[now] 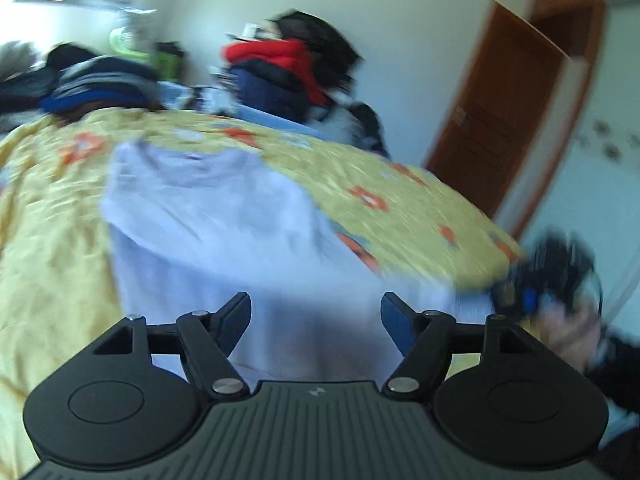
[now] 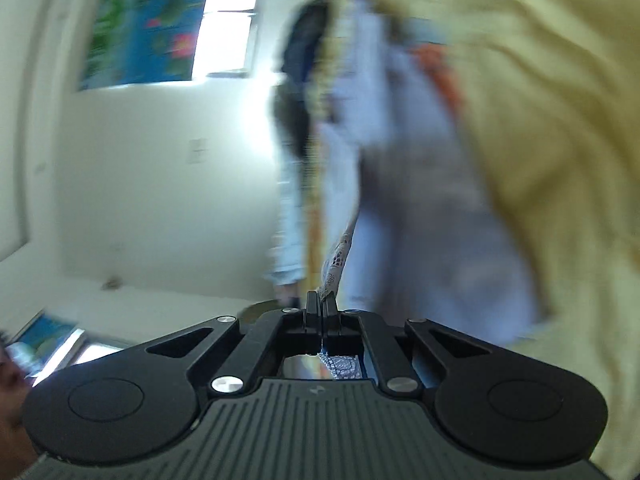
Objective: Fold small clothes
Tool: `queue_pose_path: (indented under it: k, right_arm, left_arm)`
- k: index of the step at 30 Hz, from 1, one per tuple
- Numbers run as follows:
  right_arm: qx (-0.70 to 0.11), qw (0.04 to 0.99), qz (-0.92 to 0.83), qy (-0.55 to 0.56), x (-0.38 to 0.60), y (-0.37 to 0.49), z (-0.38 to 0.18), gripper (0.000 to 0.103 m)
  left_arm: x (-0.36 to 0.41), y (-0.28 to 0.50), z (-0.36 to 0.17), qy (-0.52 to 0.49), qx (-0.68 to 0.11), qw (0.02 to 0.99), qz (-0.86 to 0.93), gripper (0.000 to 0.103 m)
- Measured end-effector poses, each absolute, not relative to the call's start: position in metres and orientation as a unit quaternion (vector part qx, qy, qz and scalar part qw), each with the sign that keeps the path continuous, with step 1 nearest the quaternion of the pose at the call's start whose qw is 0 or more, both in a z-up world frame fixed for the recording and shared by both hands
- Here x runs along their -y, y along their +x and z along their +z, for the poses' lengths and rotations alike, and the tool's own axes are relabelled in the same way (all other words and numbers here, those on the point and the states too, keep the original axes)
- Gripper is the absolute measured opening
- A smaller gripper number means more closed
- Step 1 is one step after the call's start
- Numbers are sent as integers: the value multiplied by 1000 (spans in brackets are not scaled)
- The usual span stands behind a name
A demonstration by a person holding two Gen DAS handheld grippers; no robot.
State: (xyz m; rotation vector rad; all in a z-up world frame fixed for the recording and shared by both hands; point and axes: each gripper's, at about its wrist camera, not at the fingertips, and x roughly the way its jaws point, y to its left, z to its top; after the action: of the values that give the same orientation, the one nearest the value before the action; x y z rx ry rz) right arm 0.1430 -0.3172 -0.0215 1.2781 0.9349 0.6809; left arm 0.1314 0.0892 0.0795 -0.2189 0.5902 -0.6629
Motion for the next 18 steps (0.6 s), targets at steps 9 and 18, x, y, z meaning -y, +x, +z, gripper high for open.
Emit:
queue_pose_path:
  k: [9,18]
  right_arm:
    - [-408,658,298,559,311,154,-31,7]
    - [-418,644,293,570,316,147,-44,7]
  left_arm:
    - [-102,255,91,-271,-278,902,-189,71]
    - [-72,393,69,-245,-342,890,-176,71]
